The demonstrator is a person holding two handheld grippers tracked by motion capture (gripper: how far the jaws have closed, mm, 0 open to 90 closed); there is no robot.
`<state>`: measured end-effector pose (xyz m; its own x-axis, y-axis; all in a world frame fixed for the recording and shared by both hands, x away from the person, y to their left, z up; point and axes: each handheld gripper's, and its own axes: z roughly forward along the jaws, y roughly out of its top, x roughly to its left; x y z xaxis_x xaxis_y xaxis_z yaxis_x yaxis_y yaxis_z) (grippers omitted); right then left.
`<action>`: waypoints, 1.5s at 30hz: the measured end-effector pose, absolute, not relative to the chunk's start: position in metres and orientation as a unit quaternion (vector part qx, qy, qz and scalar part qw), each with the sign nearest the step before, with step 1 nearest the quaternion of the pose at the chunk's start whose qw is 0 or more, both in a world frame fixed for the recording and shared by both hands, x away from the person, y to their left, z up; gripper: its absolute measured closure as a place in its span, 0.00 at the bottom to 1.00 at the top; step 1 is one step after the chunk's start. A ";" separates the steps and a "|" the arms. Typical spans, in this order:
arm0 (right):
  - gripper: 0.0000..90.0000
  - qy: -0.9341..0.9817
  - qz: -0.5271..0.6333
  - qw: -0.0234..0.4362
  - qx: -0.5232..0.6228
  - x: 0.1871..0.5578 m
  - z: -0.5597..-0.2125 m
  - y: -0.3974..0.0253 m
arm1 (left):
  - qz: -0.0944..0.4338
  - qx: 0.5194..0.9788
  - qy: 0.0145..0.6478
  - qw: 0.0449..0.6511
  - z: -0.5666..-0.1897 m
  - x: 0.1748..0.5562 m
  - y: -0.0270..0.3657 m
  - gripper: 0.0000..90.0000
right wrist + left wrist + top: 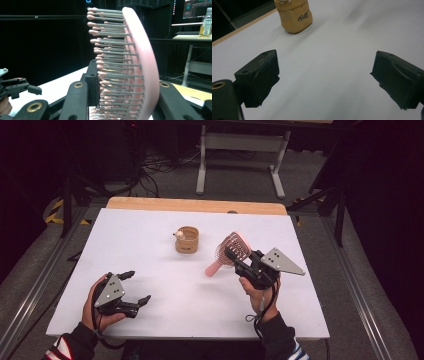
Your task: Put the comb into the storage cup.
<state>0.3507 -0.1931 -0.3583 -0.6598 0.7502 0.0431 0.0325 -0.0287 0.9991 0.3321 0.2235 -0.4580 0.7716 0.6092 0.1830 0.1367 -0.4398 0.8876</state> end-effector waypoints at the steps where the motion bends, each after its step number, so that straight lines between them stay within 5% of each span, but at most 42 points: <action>1: 0.70 0.638 0.650 0.278 0.305 0.352 -0.357 -0.192 | 0.248 0.811 0.230 0.477 -0.458 0.332 0.225 0.08; 45: 0.70 0.626 0.643 0.314 0.311 0.409 -0.322 -0.160 | 0.239 0.810 0.235 0.481 -0.462 0.328 0.237 0.07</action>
